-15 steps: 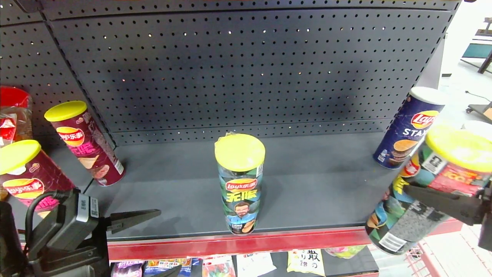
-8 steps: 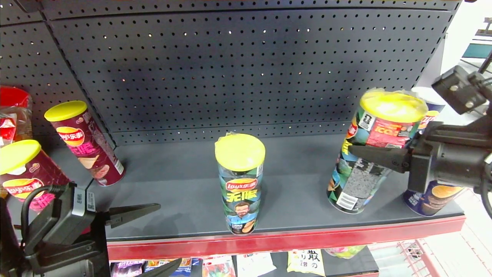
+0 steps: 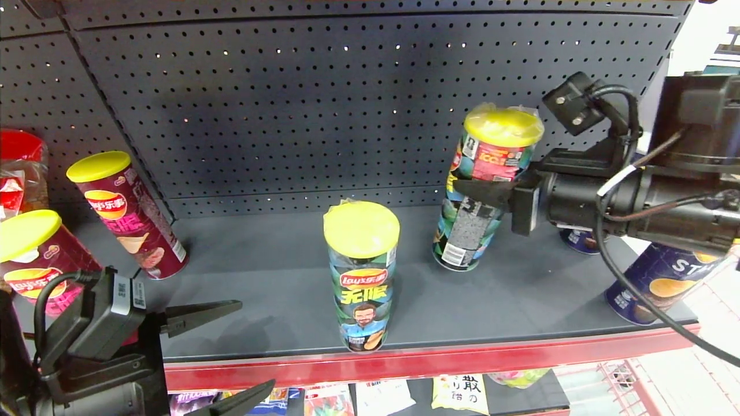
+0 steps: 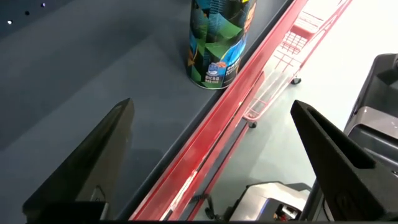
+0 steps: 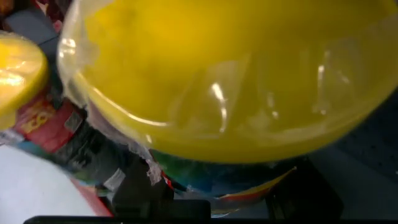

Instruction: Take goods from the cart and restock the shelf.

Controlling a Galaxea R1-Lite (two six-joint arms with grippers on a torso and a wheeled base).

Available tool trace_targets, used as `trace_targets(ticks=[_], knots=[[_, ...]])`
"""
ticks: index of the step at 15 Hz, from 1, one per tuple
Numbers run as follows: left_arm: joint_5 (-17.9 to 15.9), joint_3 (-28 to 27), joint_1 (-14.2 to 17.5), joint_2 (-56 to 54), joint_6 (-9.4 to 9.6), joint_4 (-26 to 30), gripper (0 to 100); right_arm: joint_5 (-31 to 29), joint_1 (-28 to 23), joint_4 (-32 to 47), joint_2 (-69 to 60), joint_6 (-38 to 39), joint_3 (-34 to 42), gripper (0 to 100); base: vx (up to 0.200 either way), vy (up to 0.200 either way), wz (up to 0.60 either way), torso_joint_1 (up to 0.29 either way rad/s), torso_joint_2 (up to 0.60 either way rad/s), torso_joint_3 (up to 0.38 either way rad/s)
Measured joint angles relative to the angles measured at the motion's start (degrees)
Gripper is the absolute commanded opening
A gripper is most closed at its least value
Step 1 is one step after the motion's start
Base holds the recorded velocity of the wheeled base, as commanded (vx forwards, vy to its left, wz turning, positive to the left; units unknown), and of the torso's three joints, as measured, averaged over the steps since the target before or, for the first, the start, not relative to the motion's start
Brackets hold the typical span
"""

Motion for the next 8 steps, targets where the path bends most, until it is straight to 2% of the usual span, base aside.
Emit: trace_targets(ticks=[2, 8], knots=[[0.5, 0.2, 0.0, 0.1, 0.0, 0.1, 100, 0.1, 1.2, -4.1, 4.1, 0.0, -1.4, 0, 0.0, 0.0, 0.0, 0.0, 0.0, 0.0], [0.8, 0.2, 0.1, 0.2, -0.02, 0.2, 100, 2.5, 2.9, -4.8, 13.4, -0.2, -7.7, 0, 0.0, 0.0, 0.0, 0.0, 0.0, 0.0]])
